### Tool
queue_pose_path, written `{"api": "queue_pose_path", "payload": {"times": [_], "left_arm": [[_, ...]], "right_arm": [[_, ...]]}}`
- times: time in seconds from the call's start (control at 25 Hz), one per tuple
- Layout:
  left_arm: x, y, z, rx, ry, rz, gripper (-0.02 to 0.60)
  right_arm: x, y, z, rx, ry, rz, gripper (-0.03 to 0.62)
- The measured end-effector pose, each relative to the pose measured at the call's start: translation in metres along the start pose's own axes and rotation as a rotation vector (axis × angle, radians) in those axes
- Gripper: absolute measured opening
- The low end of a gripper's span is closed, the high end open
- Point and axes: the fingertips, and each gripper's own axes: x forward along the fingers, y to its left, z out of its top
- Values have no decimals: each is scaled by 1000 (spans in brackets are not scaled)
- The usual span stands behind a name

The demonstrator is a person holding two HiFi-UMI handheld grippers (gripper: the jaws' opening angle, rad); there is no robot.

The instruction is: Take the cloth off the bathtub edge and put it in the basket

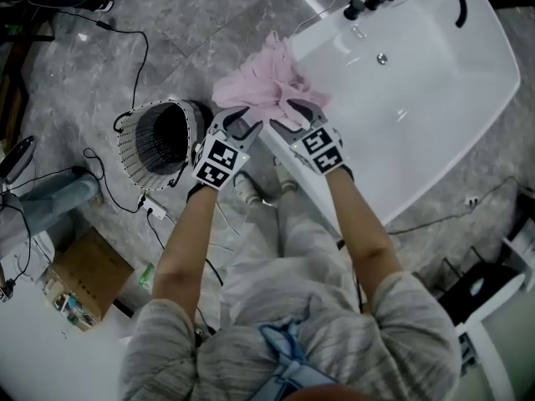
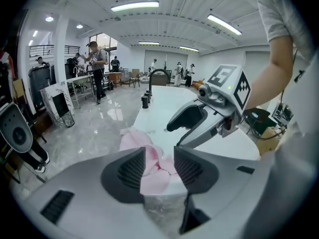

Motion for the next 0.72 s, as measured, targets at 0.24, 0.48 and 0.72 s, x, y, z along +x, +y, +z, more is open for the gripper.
{"api": "queue_pose_path", "payload": {"times": [0.24, 0.48, 0.72], "left_arm": [[22, 25, -27, 60, 88, 16, 328], [46, 59, -58, 62, 215, 28, 440], [73, 87, -84, 30, 345, 0, 457]], "right_arm": [[29, -16, -33, 29, 118, 25, 327], [57, -49, -48, 41, 184, -12, 417], [89, -82, -49, 31, 235, -61, 433]]}}
